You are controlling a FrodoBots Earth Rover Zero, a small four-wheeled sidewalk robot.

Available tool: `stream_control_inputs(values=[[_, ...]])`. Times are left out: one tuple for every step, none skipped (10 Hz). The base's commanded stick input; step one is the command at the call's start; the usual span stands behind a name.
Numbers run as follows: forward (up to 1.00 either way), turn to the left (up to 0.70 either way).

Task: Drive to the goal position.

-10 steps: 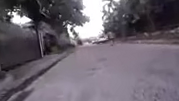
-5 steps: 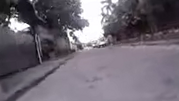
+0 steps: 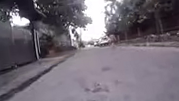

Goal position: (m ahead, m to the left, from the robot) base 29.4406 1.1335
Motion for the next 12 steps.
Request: stream_control_inputs(values=[[1.0,0.0],[1.0,0.0],[1.0,0.0],[1.0,0.0],[1.0,0.0],[1.0,0.0],[1.0,0.0],[1.0,0.0],[1.0,0.0],[1.0,0.0],[1.0,0.0],[1.0,0.0]])
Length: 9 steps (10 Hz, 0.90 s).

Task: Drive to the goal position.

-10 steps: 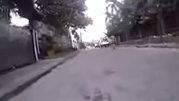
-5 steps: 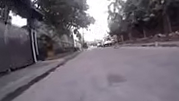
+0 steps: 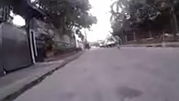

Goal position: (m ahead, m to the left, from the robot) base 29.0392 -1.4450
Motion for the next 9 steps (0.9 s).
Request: stream_control_inputs(values=[[1.0,0.0],[1.0,0.0],[1.0,-0.04],[1.0,-0.4],[1.0,-0.4],[1.0,-0.35],[1.0,0.0],[1.0,0.0],[1.0,0.0]])
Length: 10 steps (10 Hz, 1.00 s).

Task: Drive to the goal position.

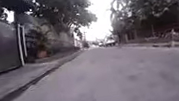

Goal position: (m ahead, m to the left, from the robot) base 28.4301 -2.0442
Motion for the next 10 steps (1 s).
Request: stream_control_inputs(values=[[1.0,0.0],[1.0,0.0],[1.0,0.0],[1.0,0.0],[1.0,0.0],[1.0,0.0],[1.0,0.0],[1.0,0.0],[1.0,0.0],[1.0,-0.19]])
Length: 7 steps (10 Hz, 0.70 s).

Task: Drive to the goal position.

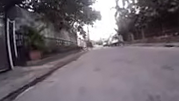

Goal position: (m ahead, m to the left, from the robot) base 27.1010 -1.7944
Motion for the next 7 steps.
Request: stream_control_inputs(values=[[1.0,-0.4],[1.0,-0.4],[1.0,-0.15],[1.0,0.0],[1.0,0.0],[1.0,0.0],[1.0,0.0]])
